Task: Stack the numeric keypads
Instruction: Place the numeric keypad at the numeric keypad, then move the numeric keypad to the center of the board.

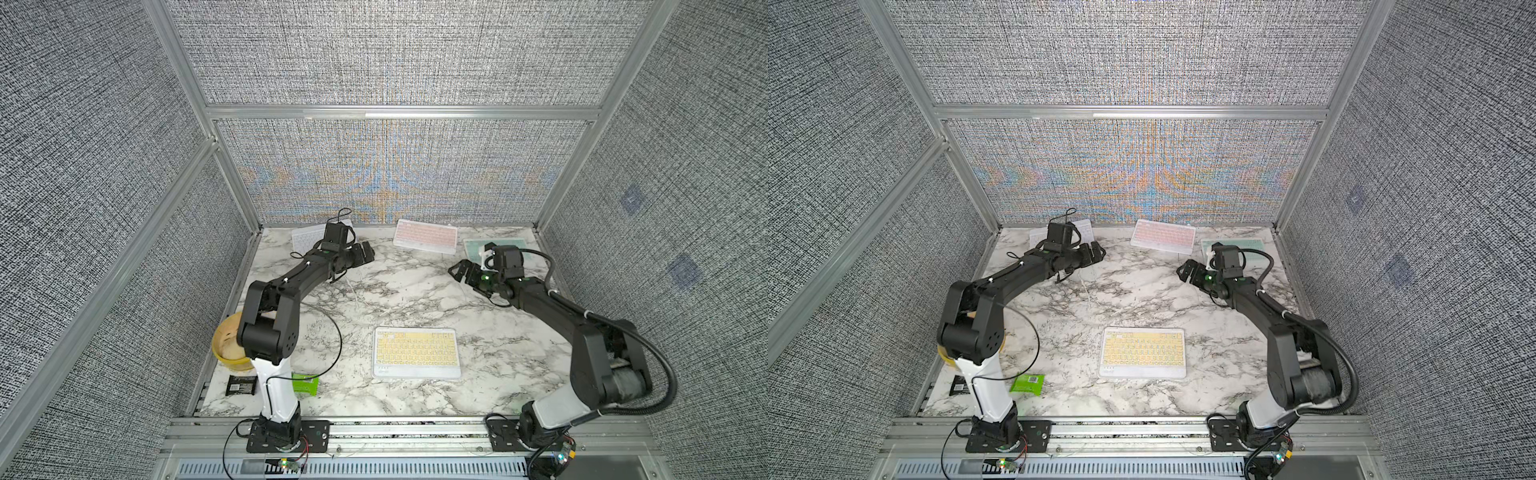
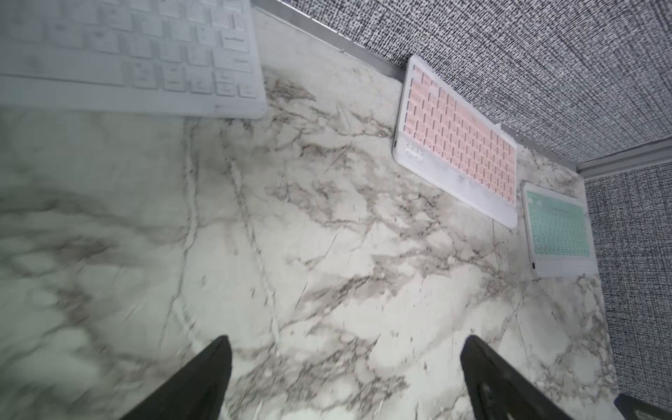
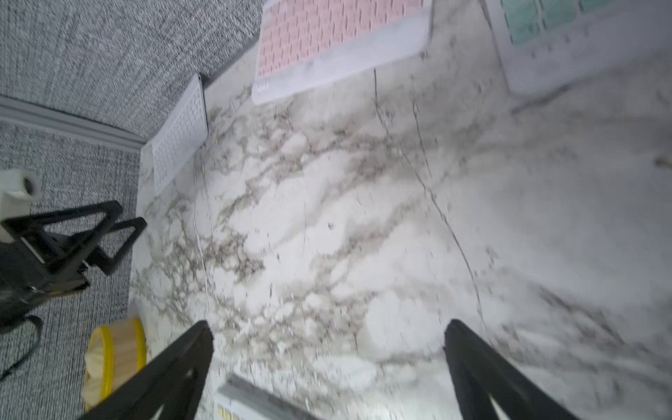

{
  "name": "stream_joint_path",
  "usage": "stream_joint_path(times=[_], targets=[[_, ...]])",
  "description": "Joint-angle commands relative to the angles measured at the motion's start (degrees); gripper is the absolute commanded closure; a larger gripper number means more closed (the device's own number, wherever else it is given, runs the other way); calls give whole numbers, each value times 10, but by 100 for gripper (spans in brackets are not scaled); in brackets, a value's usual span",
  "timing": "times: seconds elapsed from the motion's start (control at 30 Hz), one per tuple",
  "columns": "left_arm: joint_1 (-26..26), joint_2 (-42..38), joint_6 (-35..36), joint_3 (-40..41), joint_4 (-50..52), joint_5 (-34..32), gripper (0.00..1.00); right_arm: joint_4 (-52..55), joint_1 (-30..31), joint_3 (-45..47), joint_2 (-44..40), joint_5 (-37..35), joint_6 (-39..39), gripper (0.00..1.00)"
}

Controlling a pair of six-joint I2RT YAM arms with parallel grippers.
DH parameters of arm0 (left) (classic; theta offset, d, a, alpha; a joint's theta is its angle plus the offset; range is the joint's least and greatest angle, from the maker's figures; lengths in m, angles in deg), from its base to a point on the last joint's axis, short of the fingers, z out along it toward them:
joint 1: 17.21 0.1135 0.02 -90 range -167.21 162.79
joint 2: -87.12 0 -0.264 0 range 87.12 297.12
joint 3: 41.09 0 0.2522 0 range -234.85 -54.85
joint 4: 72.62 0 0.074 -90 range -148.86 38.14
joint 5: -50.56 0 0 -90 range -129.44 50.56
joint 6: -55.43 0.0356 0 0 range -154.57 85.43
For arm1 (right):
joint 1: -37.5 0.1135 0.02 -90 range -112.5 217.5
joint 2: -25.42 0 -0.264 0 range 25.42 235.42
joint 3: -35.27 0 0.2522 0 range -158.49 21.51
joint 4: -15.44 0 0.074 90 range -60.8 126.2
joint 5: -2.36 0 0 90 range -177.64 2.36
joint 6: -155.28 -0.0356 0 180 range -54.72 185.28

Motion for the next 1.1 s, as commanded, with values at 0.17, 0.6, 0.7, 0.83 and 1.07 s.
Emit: stream_joint_path(times=[0.17, 0.6, 0.7, 0.83, 1.07], targets=[[1, 200, -92, -194, -74, 96, 1, -89, 0, -147, 162, -25, -28, 1], [-33, 418, -147, -505, -16, 73, 1, -70, -12, -304, 317, -102, -58, 1], [-45, 460, -142, -571, 26, 47, 1, -44, -14, -340, 350, -108, -62, 1], [-51, 481, -149, -584, 28, 20, 1, -35, -17, -363, 385, -113, -71, 1], [-55, 503, -144, -607, 39, 9, 1, 3, -17, -422, 437, -109, -76, 1]])
